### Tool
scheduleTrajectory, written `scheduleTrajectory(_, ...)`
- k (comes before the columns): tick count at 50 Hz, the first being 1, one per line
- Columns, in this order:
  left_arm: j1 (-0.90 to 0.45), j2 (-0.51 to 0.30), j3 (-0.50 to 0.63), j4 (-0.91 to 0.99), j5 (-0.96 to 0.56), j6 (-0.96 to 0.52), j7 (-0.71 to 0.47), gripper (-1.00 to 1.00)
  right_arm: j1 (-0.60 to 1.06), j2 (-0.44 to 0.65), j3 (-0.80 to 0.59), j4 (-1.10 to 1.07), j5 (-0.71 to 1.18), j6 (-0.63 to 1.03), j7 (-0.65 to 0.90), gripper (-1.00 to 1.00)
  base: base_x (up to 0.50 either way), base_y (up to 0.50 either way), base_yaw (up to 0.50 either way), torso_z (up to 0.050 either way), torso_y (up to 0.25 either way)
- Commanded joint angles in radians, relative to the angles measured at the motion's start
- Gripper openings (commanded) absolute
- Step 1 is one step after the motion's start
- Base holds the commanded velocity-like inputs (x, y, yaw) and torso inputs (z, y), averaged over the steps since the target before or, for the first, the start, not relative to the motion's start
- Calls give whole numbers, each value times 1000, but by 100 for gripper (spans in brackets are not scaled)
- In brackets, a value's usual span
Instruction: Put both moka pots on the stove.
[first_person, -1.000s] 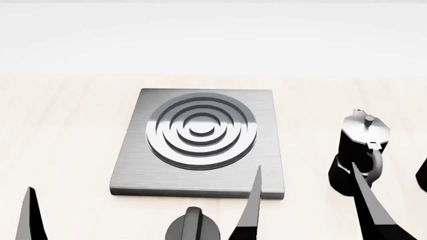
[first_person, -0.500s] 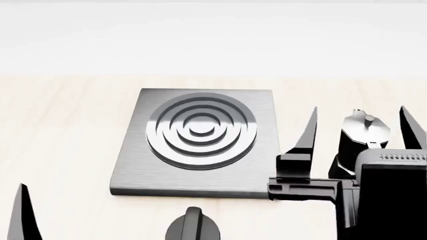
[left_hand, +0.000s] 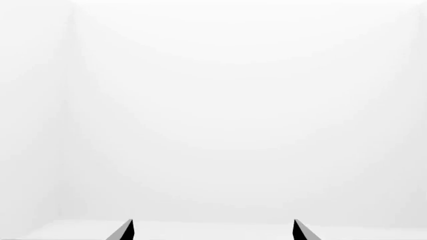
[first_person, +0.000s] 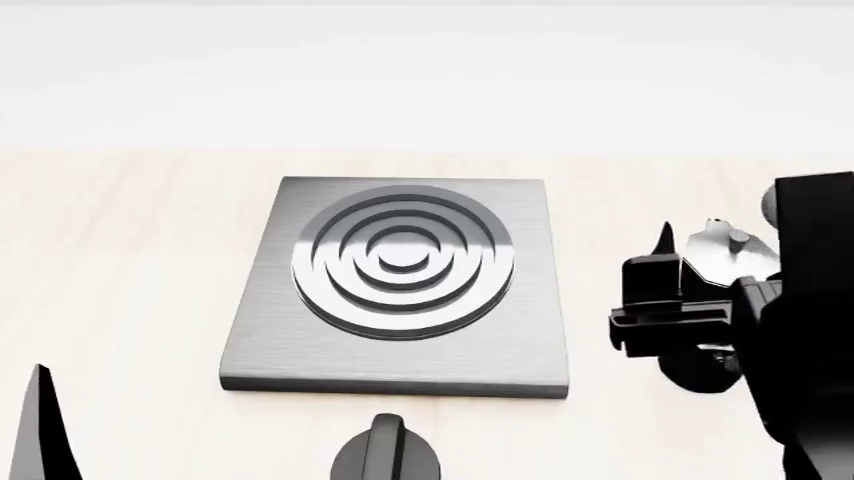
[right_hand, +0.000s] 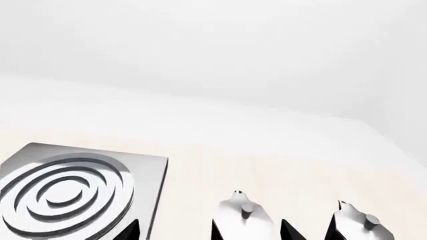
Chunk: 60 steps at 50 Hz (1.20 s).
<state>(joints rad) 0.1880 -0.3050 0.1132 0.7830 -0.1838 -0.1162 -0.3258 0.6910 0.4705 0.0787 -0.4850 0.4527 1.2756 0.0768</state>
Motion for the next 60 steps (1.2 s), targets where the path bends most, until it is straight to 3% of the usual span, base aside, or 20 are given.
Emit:
scheduleTrajectory(1,-3,-6,1,-5,-8,2,-6,100,55,40,4,132,26,27,-55,100,0,0,0,0,0)
scheduleTrajectory(60,-9,-28,31,-23,-6,17,-36,100,91,52,-152,609,-74,-240,-152,100,0,0,0,0,0)
